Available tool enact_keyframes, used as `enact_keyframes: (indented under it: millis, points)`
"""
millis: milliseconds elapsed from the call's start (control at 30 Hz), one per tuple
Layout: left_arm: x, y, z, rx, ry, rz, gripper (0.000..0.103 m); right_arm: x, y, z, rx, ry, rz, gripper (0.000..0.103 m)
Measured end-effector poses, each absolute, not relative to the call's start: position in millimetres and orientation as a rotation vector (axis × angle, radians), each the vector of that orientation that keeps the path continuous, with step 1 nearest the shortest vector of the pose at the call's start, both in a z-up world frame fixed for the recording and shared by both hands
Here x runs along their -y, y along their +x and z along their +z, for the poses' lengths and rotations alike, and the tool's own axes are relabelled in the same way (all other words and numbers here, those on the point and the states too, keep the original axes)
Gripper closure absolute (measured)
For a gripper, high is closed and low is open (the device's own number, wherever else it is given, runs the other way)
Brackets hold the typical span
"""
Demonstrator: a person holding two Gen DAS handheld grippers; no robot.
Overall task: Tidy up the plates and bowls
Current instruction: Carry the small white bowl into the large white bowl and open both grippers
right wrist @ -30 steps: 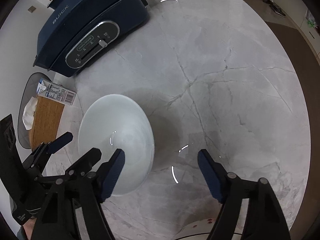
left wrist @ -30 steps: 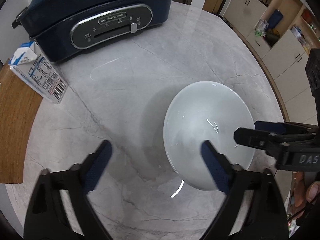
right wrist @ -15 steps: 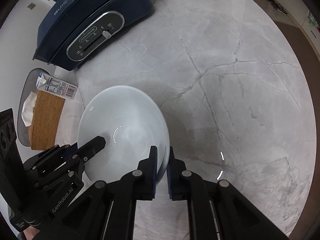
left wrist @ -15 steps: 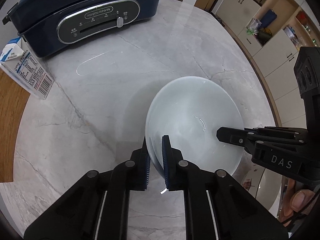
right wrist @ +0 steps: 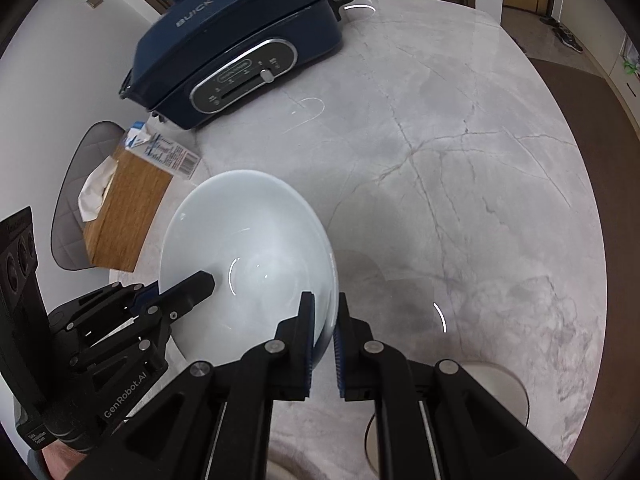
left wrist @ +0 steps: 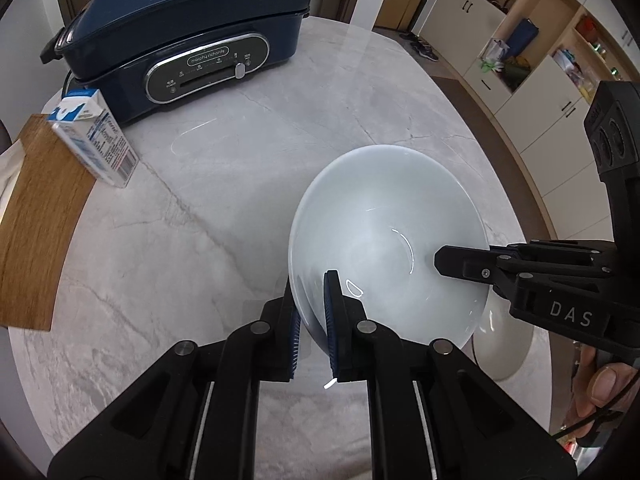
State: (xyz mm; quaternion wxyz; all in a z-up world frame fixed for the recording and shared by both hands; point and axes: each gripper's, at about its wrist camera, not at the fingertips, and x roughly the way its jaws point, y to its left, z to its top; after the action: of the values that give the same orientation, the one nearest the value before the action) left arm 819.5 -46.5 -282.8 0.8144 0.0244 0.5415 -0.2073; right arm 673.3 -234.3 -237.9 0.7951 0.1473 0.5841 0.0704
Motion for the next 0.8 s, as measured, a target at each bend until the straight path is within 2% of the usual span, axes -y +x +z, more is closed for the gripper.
enact_keyframes:
  millis: [467,800]
  points:
    - [15.7,666.4,-249.6,-1.128,0.086,-0.452,0.092,193.5,547.1,-191.8,-1.232,0.257,0.205,0.090]
    - [-9.8,572.5,-270.7,-1.177,0.046,-0.441,0.092,164.5,467.8,-200.2,-1.237,0.235,0.196,0.089]
